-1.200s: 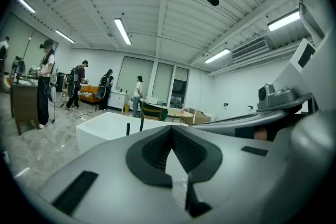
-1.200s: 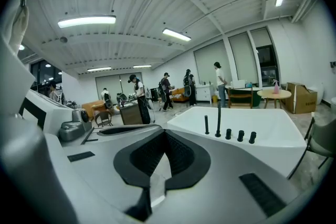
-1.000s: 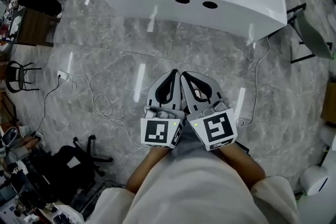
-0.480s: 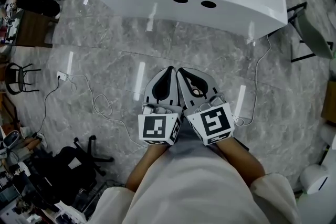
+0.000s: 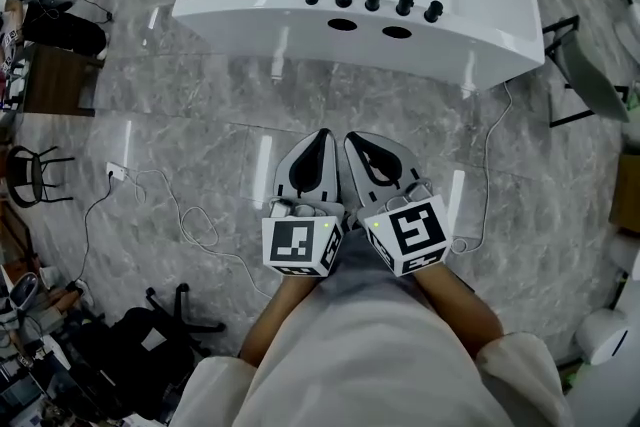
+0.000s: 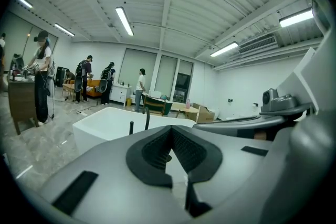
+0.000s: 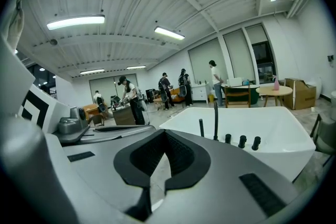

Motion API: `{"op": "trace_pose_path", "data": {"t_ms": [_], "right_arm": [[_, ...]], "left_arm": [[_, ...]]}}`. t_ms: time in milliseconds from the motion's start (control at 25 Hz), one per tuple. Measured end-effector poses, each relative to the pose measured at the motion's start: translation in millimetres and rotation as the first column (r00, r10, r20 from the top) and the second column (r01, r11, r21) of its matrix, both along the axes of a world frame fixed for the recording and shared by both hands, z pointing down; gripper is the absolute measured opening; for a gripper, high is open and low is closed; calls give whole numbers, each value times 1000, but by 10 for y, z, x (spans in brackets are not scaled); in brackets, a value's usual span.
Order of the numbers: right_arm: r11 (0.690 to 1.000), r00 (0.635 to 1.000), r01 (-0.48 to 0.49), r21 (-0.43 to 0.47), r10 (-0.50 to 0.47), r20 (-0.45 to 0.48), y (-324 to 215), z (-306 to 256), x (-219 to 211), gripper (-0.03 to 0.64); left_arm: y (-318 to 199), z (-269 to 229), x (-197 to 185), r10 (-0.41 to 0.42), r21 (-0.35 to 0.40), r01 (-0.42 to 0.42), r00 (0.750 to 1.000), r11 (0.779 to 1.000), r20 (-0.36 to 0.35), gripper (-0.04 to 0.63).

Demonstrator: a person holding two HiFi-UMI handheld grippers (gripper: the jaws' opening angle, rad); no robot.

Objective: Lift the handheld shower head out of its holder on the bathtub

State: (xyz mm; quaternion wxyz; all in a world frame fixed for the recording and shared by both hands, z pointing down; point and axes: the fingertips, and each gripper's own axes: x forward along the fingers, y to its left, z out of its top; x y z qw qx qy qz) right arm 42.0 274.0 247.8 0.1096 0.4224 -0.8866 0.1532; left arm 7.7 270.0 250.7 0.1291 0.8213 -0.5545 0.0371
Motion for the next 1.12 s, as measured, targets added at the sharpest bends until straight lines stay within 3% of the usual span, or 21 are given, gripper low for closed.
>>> {"op": "trace_pose_path", "data": {"t_ms": [680, 1120], "right_arm": [[996, 996, -88, -1, 87, -34, -1088, 16, -927, 18], [988, 984, -155, 9, 156, -88, -1352, 35, -1222, 18]], "left_arm": [[-1135, -17, -945, 101, 2, -101, 995, 995, 8, 3], [-1457, -40, -1357, 117, 19, -117, 993, 993, -32, 3]]}}
